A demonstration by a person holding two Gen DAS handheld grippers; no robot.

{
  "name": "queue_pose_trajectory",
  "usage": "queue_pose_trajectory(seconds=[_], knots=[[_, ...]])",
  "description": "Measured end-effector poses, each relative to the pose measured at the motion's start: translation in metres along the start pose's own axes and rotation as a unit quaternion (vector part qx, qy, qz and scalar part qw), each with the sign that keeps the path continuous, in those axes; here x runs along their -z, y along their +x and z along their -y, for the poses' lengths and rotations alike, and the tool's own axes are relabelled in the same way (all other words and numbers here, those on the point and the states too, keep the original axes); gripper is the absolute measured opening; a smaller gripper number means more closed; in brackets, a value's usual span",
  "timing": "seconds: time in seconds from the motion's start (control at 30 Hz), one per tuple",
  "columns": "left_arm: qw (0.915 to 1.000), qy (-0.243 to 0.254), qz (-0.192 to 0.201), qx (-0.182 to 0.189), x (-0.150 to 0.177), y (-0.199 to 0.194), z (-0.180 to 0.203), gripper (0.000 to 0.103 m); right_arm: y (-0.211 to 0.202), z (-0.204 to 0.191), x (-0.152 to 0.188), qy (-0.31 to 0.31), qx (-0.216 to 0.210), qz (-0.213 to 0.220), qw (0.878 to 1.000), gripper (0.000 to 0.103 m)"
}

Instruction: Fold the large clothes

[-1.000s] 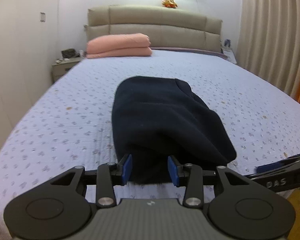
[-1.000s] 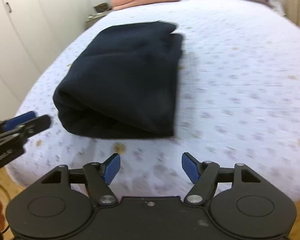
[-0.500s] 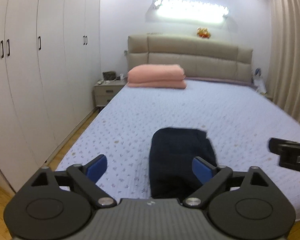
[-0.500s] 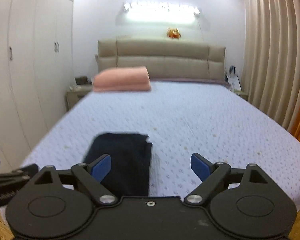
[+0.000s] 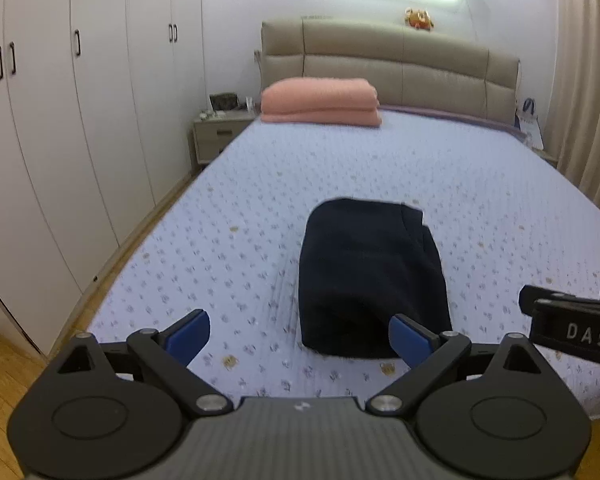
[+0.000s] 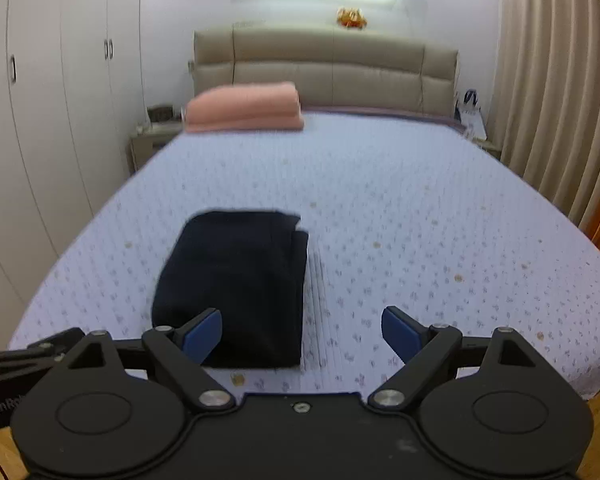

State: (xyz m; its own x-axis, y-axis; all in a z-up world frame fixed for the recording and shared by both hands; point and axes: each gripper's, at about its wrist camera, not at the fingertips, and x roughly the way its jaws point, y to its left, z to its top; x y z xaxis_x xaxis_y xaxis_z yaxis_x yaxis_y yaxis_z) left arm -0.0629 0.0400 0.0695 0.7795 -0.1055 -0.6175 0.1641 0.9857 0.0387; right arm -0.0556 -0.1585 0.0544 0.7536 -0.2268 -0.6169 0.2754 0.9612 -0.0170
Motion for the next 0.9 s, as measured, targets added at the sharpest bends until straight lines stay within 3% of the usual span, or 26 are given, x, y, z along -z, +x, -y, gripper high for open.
queue_pose_trajectory(seconds=[0.27,0.47,0.7,0.9], knots=[[0.9991,0.0,-0.029,-0.031,0.004,0.029,0.004,0.097,0.036,0.003,0.007,0.0,-0.003,-0.041,0.999,0.102],[0.9985,0.006,-0.045,-0.032,0.006,0.041,0.006,0.097,0.049,0.004,0.011,0.006,-0.009,-0.063,0.998,0.102],[0.9972,0.009,-0.068,-0.032,0.004,0.043,0.006,0.096,0.047,0.004,0.012,0.01,-0.012,-0.067,0.998,0.102],[0.9974,0.007,-0.059,-0.04,0.005,0.037,0.005,0.096,0.041,0.005,0.012,0.012,-0.015,-0.064,0.998,0.102]])
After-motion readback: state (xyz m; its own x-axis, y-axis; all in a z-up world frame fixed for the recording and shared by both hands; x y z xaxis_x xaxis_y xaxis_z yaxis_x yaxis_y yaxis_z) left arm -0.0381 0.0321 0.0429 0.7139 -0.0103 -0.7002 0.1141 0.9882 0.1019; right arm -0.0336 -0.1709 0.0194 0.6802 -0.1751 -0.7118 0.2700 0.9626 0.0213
